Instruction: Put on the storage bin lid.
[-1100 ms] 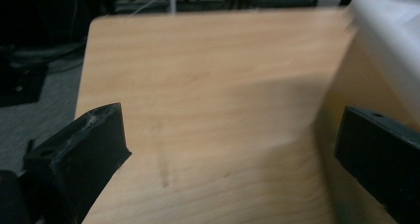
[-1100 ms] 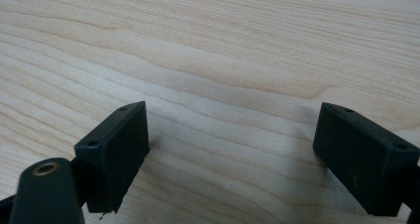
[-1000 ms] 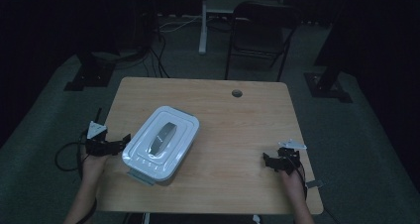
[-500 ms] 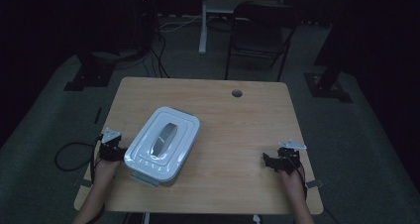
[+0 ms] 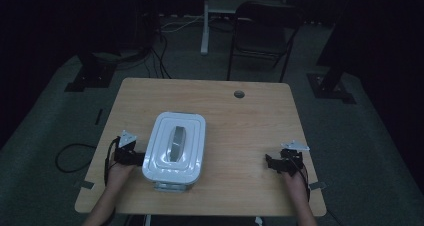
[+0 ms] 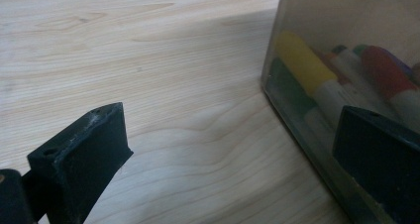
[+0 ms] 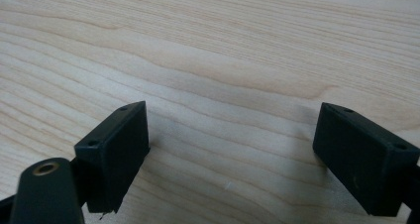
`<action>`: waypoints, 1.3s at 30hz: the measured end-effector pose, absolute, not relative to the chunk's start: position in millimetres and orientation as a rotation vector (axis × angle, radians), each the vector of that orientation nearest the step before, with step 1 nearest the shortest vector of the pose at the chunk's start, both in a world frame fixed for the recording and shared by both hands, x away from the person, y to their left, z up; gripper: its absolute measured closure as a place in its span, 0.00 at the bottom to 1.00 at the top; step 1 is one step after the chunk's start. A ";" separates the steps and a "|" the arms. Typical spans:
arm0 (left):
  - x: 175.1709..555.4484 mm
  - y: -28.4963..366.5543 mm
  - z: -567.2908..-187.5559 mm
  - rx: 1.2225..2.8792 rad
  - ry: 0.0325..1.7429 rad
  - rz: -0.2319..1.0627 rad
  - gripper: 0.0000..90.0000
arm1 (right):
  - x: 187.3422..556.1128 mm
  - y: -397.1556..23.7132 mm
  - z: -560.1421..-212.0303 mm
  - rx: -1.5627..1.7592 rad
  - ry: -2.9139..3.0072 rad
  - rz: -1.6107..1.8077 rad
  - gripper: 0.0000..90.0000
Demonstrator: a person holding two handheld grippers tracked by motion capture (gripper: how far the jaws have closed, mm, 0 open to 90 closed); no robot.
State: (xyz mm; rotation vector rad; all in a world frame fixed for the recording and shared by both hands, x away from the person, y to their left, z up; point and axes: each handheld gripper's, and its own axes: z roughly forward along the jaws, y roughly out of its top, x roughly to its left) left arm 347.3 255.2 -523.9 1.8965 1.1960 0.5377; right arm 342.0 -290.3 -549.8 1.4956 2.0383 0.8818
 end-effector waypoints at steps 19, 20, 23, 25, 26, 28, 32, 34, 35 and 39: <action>349.0 212.3 -520.7 1.931 1.141 0.510 0.02 | 341.7 -290.1 -549.8 1.497 2.039 0.884 0.15; 348.8 210.0 -520.6 1.934 1.136 0.510 0.02 | 341.7 -290.1 -549.9 1.496 2.039 0.884 0.15; 347.4 202.8 -519.8 1.948 1.126 0.498 0.02 | 341.7 -290.1 -549.9 1.496 2.039 0.884 0.15; 345.1 196.9 -518.4 1.966 1.114 0.495 0.02 | 341.7 -290.1 -549.8 1.497 2.039 0.884 0.15; 343.6 193.8 -517.9 1.974 1.102 0.498 0.02 | 341.7 -290.1 -549.8 1.496 2.039 0.884 0.15; 341.6 188.9 -517.5 1.986 1.076 0.494 0.02 | 341.7 -290.2 -549.9 1.496 2.039 0.884 0.15; 342.9 186.4 -518.4 1.988 1.063 0.474 0.02 | 341.6 -290.1 -549.8 1.496 2.039 0.883 0.15; 344.7 187.8 -519.8 1.982 1.065 0.453 0.01 | 341.6 -290.2 -549.8 1.496 2.039 0.884 0.15; 345.2 188.2 -520.8 1.985 1.064 0.454 0.02 | 341.6 -290.2 -549.9 1.496 2.039 0.884 0.15; 346.6 190.5 -523.5 1.994 1.060 0.449 0.02 | 341.6 -290.1 -549.9 1.496 2.039 0.884 0.15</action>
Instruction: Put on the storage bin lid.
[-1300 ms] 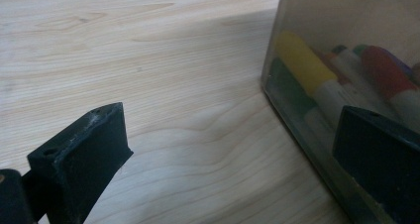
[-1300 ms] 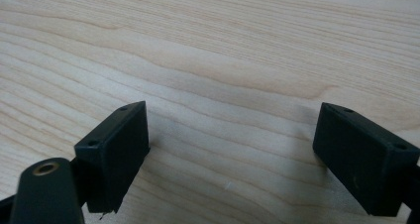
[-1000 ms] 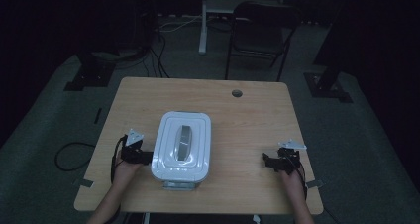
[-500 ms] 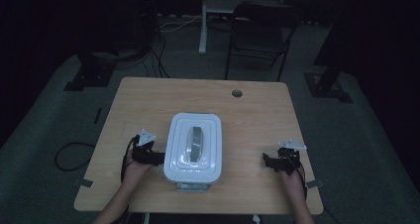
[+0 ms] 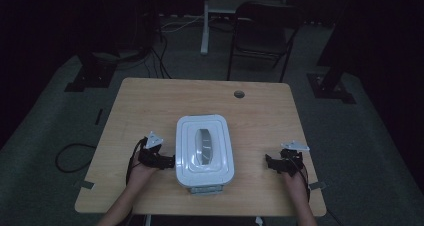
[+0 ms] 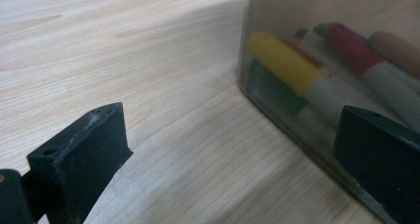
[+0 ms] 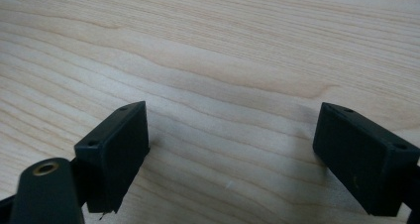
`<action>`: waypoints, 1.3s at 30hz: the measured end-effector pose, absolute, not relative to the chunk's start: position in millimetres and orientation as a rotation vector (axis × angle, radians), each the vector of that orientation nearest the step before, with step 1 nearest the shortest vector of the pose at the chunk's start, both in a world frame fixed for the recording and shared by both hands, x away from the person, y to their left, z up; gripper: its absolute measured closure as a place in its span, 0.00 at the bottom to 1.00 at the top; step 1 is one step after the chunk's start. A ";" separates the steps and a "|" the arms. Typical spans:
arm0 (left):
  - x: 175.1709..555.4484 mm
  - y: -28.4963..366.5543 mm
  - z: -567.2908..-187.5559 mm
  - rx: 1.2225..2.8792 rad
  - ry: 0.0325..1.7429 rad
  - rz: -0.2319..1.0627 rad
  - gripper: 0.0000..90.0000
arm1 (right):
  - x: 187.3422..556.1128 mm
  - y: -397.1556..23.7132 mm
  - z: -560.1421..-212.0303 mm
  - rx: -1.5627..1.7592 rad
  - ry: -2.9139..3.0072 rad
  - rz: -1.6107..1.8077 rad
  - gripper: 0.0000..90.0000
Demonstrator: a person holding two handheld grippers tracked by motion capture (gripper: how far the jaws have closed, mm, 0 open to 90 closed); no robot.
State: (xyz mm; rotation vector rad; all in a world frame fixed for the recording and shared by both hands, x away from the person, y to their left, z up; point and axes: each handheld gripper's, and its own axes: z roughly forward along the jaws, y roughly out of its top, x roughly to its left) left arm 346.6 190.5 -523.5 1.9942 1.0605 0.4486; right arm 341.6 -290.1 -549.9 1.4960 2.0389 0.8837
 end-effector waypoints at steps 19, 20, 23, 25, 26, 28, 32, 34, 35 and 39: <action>344.8 250.0 -523.7 1.953 1.153 0.461 0.02 | 341.7 -290.2 -549.9 1.496 2.039 0.884 0.15; 343.9 253.9 -523.7 1.951 1.165 0.465 0.02 | 341.7 -290.2 -549.9 1.496 2.039 0.883 0.15; 340.4 266.8 -523.8 1.932 1.191 0.483 0.02 | 341.7 -290.2 -549.9 1.496 2.039 0.884 0.15; 337.8 274.7 -523.5 1.916 1.218 0.490 0.02 | 341.7 -290.2 -549.9 1.497 2.039 0.884 0.15; 336.9 277.5 -523.4 1.910 1.225 0.494 0.02 | 341.7 -290.2 -549.9 1.496 2.039 0.884 0.15; 333.0 288.0 -523.0 1.893 1.254 0.514 0.02 | 341.7 -290.2 -549.9 1.496 2.039 0.883 0.15; 329.8 298.9 -523.2 1.877 1.282 0.524 0.02 | 341.7 -290.2 -549.9 1.497 2.039 0.884 0.15; 328.0 305.3 -523.8 1.865 1.303 0.526 0.02 | 341.7 -290.2 -549.9 1.496 2.039 0.883 0.15; 326.5 309.8 -524.0 1.861 1.319 0.536 0.02 | 341.7 -290.2 -549.9 1.497 2.039 0.883 0.15; 320.8 320.5 -525.0 1.831 1.372 0.550 0.02 | 341.7 -290.2 -549.9 1.496 2.039 0.883 0.15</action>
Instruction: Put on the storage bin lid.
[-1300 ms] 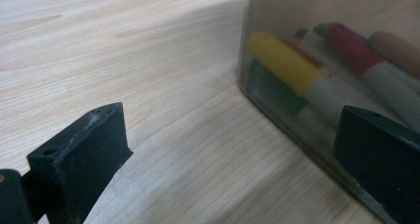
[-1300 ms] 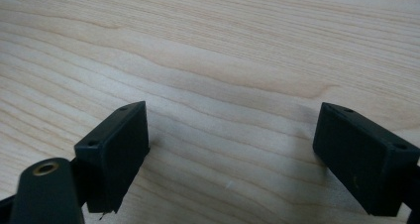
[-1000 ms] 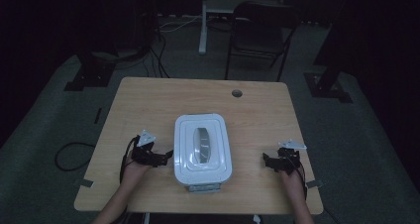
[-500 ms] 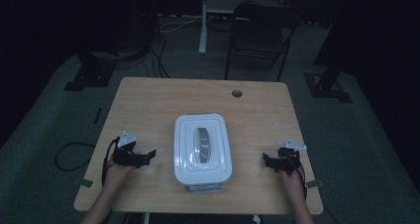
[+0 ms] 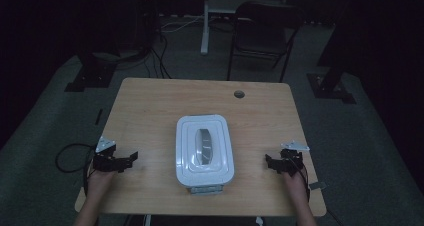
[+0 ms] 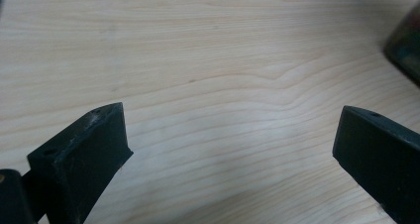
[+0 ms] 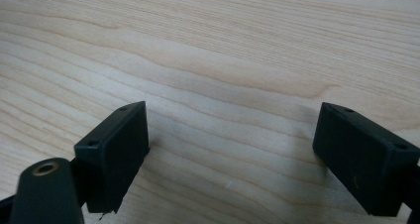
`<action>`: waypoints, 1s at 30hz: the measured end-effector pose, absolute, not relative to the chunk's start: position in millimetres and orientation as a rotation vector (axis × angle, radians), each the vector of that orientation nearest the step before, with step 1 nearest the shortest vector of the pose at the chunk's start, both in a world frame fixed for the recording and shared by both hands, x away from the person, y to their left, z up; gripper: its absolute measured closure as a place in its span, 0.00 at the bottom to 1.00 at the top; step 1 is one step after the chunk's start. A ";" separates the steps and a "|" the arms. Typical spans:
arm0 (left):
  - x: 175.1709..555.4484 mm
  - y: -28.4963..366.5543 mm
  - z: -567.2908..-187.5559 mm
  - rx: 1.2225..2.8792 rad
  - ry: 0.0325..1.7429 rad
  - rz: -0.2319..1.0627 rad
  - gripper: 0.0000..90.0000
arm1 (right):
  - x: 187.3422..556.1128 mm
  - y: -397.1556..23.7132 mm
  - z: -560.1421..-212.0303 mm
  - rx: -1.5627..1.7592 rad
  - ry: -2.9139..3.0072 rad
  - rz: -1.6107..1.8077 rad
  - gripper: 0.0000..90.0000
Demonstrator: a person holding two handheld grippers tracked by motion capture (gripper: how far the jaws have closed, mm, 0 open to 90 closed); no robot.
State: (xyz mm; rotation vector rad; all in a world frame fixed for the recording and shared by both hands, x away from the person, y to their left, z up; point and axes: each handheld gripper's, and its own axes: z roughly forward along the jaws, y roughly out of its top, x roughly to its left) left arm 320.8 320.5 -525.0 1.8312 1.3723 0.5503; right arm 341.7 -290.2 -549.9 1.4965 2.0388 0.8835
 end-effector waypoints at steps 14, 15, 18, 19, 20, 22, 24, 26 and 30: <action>305.5 339.6 -537.8 1.843 1.564 0.597 0.02 | 341.6 -290.5 -549.9 1.501 2.034 0.881 0.15; 305.7 339.8 -538.4 1.846 1.575 0.600 0.02 | 341.5 -290.5 -549.9 1.502 2.033 0.881 0.15; 307.6 338.7 -540.0 1.858 1.597 0.598 0.02 | 341.5 -290.5 -549.9 1.504 2.031 0.879 0.15; 307.9 337.9 -540.4 1.867 1.600 0.599 0.02 | 341.5 -290.7 -549.9 1.507 2.029 0.877 0.15; 308.8 335.9 -541.6 1.882 1.608 0.599 0.02 | 341.6 -290.8 -549.9 1.508 2.027 0.876 0.15; 309.8 331.3 -543.8 1.922 1.611 0.623 0.02 | 341.4 -291.0 -550.0 1.510 2.022 0.875 0.15; 309.9 328.7 -544.9 1.913 1.617 0.643 0.02 | 341.2 -291.1 -550.0 1.513 2.019 0.873 0.15; 310.1 327.8 -545.7 1.898 1.626 0.655 0.02 | 341.1 -291.1 -550.0 1.513 2.019 0.873 0.15; 310.4 326.6 -545.7 1.889 1.639 0.661 0.02 | 341.1 -291.6 -550.0 1.526 2.006 0.868 0.15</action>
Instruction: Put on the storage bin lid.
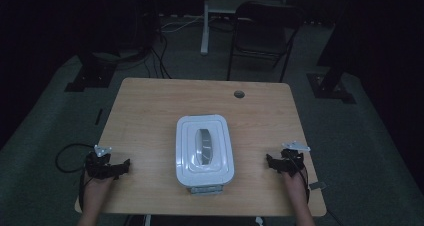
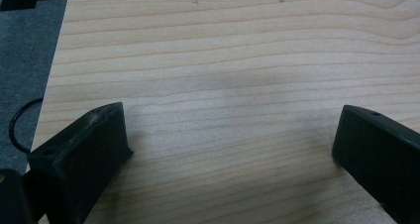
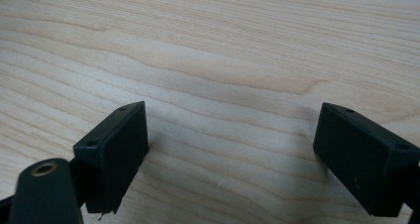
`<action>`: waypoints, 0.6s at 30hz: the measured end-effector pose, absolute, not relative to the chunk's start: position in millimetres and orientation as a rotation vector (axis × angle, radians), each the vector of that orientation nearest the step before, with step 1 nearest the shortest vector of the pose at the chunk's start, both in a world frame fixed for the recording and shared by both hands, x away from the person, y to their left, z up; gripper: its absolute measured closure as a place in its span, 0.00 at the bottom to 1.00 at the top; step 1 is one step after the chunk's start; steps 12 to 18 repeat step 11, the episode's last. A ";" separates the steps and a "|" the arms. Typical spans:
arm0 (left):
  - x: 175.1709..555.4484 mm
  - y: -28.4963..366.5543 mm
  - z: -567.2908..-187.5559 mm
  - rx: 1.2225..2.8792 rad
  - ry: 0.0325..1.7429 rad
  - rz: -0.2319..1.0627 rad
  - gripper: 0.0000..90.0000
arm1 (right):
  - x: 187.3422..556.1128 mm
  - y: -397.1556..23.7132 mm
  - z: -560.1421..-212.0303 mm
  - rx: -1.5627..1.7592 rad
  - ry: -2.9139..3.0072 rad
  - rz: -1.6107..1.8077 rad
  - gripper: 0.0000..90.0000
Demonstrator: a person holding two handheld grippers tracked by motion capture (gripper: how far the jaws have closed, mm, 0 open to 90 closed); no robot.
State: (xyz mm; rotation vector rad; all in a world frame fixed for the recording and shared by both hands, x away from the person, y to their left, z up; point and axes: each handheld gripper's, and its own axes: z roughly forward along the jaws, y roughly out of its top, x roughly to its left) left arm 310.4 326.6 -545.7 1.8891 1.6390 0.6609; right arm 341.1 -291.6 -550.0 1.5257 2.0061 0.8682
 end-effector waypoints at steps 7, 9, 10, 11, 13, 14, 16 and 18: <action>310.5 326.6 -545.7 1.890 1.639 0.661 0.02 | 341.2 -291.8 -550.1 1.532 1.999 0.865 0.15; 310.5 326.4 -545.8 1.891 1.636 0.661 0.02 | 341.2 -291.9 -550.1 1.532 1.999 0.865 0.15; 310.5 326.0 -545.8 1.891 1.636 0.660 0.02 | 341.2 -291.9 -550.1 1.532 1.999 0.865 0.15; 310.5 325.3 -545.8 1.893 1.633 0.658 0.02 | 341.2 -291.9 -550.1 1.532 1.999 0.865 0.15; 310.5 325.3 -545.8 1.893 1.633 0.658 0.02 | 341.2 -291.9 -550.1 1.532 1.999 0.865 0.15; 310.5 325.3 -545.8 1.893 1.633 0.658 0.02 | 341.2 -291.9 -550.1 1.532 1.999 0.865 0.15; 310.5 325.3 -545.8 1.893 1.633 0.658 0.02 | 341.2 -291.9 -550.1 1.532 1.999 0.865 0.15; 310.5 325.3 -545.8 1.893 1.633 0.658 0.02 | 341.2 -291.9 -550.1 1.532 1.999 0.865 0.15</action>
